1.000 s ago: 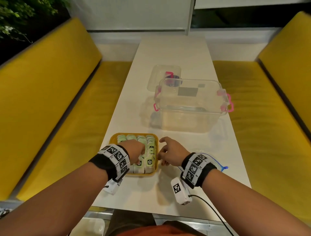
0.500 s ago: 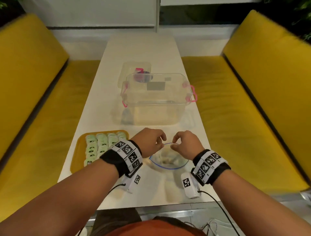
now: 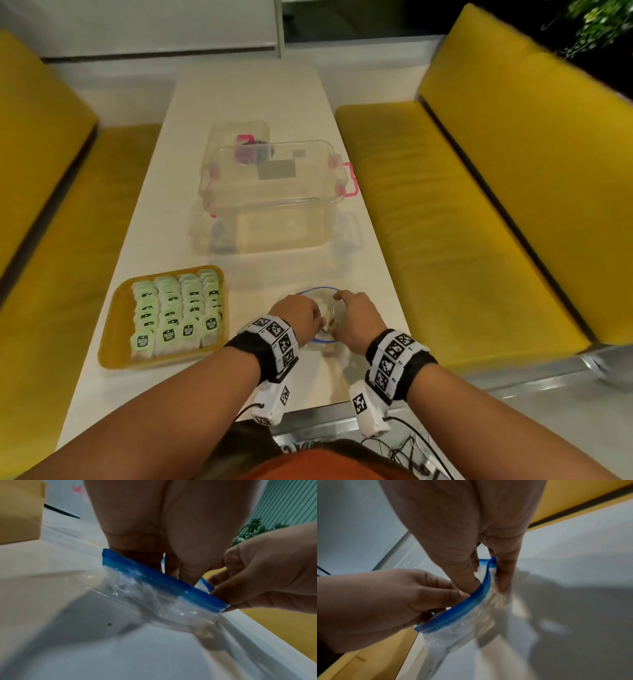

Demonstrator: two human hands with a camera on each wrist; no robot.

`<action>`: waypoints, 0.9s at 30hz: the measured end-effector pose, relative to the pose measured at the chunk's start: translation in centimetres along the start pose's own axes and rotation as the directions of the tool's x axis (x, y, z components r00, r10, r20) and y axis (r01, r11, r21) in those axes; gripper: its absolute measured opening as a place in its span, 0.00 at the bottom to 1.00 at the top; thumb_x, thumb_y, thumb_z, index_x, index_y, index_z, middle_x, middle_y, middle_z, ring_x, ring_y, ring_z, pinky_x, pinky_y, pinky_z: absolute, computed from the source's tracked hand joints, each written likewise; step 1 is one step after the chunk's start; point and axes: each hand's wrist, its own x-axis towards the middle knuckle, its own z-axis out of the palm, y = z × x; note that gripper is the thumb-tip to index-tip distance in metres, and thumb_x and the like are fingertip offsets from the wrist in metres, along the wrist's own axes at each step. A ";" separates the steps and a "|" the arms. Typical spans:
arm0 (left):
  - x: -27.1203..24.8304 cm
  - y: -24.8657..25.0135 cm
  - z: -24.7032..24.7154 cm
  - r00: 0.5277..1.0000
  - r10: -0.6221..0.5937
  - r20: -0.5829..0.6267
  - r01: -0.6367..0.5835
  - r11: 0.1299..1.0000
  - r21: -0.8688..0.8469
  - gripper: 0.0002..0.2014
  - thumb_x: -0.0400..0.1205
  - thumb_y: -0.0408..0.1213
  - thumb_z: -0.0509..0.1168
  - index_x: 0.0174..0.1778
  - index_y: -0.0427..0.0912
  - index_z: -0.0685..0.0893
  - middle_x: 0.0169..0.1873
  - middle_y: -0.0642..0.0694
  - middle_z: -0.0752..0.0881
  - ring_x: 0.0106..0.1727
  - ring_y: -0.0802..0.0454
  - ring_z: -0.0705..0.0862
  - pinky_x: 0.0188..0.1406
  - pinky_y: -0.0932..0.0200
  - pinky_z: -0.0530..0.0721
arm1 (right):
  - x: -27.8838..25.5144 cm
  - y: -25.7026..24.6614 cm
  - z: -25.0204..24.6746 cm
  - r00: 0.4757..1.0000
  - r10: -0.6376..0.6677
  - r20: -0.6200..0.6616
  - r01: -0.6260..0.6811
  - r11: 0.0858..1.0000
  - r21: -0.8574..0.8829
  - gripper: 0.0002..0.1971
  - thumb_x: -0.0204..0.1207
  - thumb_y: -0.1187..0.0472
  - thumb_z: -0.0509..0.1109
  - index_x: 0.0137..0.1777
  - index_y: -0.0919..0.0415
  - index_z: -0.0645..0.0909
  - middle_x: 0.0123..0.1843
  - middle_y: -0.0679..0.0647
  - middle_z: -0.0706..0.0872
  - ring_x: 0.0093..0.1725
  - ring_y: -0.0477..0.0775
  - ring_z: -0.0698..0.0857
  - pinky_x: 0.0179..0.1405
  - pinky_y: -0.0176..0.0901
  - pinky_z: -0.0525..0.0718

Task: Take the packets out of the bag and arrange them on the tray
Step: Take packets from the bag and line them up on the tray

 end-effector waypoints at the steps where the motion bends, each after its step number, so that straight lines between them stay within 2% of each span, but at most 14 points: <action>1: 0.0 0.2 0.0 1.000 -0.004 0.009 0.004 1.000 0.008 0.13 0.82 0.46 0.62 0.50 0.46 0.90 0.48 0.47 0.90 0.50 0.47 0.86 0.48 0.57 0.82 | -0.1 0.1 0.1 1.000 -0.009 0.003 0.009 1.000 0.016 0.35 0.72 0.66 0.75 0.78 0.55 0.68 0.70 0.60 0.72 0.64 0.59 0.80 0.61 0.38 0.76; 5: -0.2 0.4 0.1 0.999 -0.032 0.027 0.033 0.999 -0.012 0.13 0.80 0.45 0.62 0.47 0.44 0.91 0.45 0.46 0.90 0.49 0.46 0.87 0.48 0.56 0.84 | -0.1 0.3 -0.1 0.997 -0.051 0.064 0.048 0.998 0.048 0.39 0.72 0.69 0.74 0.82 0.58 0.62 0.73 0.61 0.69 0.68 0.61 0.78 0.64 0.38 0.74; 8: -0.2 0.4 0.1 0.997 -0.060 -0.051 0.056 0.995 -0.085 0.11 0.77 0.47 0.63 0.44 0.47 0.89 0.42 0.49 0.90 0.46 0.48 0.87 0.48 0.52 0.86 | -0.2 0.3 -0.3 0.995 -0.061 0.077 0.057 0.997 0.055 0.41 0.71 0.68 0.75 0.83 0.59 0.60 0.73 0.62 0.68 0.68 0.61 0.78 0.62 0.37 0.75; 13: -0.2 1.1 -0.2 0.994 -0.107 0.006 0.107 0.994 0.023 0.12 0.78 0.46 0.66 0.33 0.43 0.85 0.32 0.46 0.85 0.36 0.46 0.83 0.34 0.58 0.76 | -0.3 -0.1 -0.2 0.994 -0.076 0.078 0.070 0.995 0.075 0.41 0.72 0.63 0.76 0.83 0.59 0.60 0.73 0.62 0.69 0.68 0.62 0.78 0.67 0.43 0.76; 15: 0.0 1.0 -0.2 0.992 -0.120 0.027 0.120 0.993 0.023 0.11 0.77 0.45 0.68 0.34 0.42 0.86 0.32 0.46 0.85 0.38 0.45 0.85 0.36 0.57 0.79 | -0.3 -0.2 -0.1 0.993 -0.086 0.080 0.080 0.994 0.069 0.41 0.72 0.63 0.76 0.82 0.59 0.60 0.73 0.62 0.69 0.68 0.63 0.79 0.68 0.44 0.77; 18: 0.0 0.9 -0.2 0.994 -0.100 0.053 0.100 0.995 -0.001 0.09 0.76 0.44 0.68 0.38 0.43 0.88 0.38 0.45 0.90 0.44 0.45 0.87 0.45 0.54 0.85 | -0.3 -0.3 -0.2 0.993 -0.096 0.076 0.092 0.994 0.050 0.40 0.72 0.60 0.77 0.82 0.59 0.62 0.73 0.62 0.69 0.67 0.63 0.79 0.67 0.43 0.76; 20: -0.1 0.7 -0.2 0.995 -0.085 0.048 0.087 0.996 -0.026 0.07 0.76 0.43 0.68 0.38 0.45 0.89 0.40 0.46 0.90 0.45 0.46 0.88 0.46 0.54 0.86 | -0.3 -0.2 -0.4 0.991 -0.097 0.092 0.094 0.995 0.031 0.40 0.70 0.59 0.78 0.80 0.58 0.64 0.72 0.61 0.70 0.66 0.61 0.80 0.65 0.42 0.76; 24: -0.4 -0.2 -1.1 0.998 -0.065 0.008 0.066 0.995 -0.077 0.09 0.76 0.46 0.72 0.39 0.44 0.90 0.38 0.47 0.90 0.44 0.49 0.88 0.47 0.56 0.85 | 0.1 -0.3 -0.9 0.991 -0.077 0.111 0.081 0.996 -0.037 0.41 0.67 0.56 0.81 0.79 0.57 0.66 0.71 0.61 0.72 0.66 0.60 0.79 0.62 0.44 0.79; 27: -0.9 -1.0 -2.4 0.998 -0.057 -0.023 0.050 0.973 -0.224 0.06 0.75 0.44 0.75 0.37 0.45 0.91 0.30 0.50 0.89 0.37 0.53 0.89 0.44 0.60 0.87 | 0.4 -0.2 -1.0 0.990 -0.064 0.125 0.075 0.994 -0.083 0.41 0.67 0.53 0.81 0.79 0.57 0.66 0.71 0.61 0.72 0.66 0.61 0.80 0.63 0.45 0.79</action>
